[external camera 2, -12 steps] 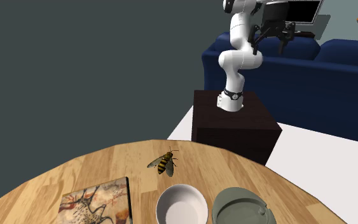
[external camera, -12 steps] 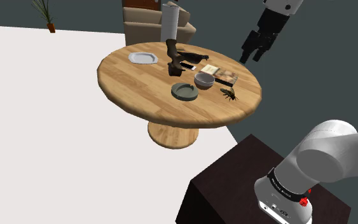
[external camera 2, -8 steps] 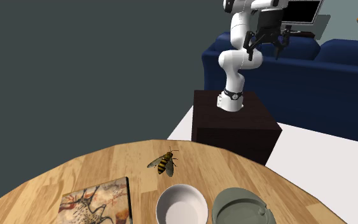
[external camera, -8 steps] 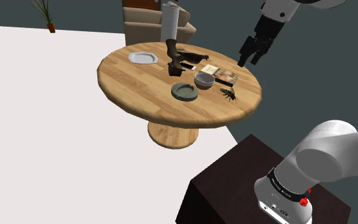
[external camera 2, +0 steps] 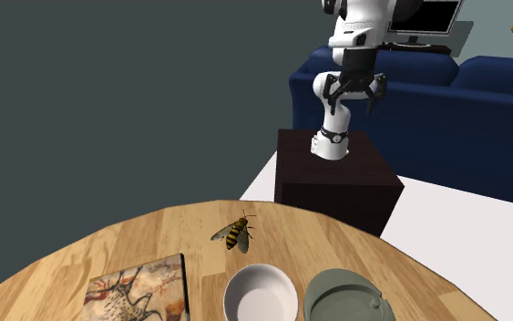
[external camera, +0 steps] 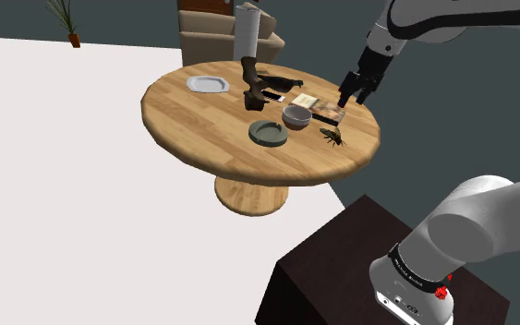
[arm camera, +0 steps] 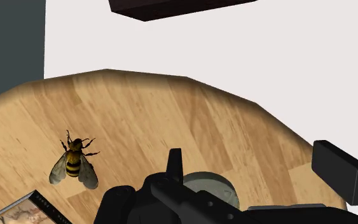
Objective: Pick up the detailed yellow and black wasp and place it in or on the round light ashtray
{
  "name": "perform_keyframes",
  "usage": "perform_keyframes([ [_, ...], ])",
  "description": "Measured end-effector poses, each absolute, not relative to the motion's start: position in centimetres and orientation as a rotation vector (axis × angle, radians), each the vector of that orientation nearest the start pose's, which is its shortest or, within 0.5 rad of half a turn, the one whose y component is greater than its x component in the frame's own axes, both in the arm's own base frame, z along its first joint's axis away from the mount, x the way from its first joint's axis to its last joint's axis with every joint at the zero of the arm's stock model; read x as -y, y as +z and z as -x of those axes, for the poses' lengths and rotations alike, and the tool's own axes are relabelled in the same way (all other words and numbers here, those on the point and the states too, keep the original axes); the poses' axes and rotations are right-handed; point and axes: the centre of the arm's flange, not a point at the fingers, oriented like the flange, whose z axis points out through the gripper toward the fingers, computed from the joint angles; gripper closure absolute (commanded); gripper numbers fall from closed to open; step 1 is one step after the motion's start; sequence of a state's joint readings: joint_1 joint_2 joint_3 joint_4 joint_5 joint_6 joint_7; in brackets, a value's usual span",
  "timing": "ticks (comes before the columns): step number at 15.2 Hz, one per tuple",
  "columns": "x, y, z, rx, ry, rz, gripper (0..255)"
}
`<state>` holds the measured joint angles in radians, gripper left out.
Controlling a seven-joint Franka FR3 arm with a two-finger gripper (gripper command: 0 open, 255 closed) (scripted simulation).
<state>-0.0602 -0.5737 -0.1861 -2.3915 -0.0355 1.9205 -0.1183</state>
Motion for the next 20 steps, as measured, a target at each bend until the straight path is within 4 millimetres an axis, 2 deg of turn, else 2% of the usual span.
perform_keyframes([
  [4,14.1,48.9,-39.1,-0.187,-0.162,3.089,0],
  [9,18.8,45.3,-41.4,-0.242,-0.163,3.095,0],
  [13,21.7,41.4,-42.8,-0.286,-0.163,3.097,0],
  [20,28.4,35.6,-45.3,-0.365,-0.164,3.104,0],
])
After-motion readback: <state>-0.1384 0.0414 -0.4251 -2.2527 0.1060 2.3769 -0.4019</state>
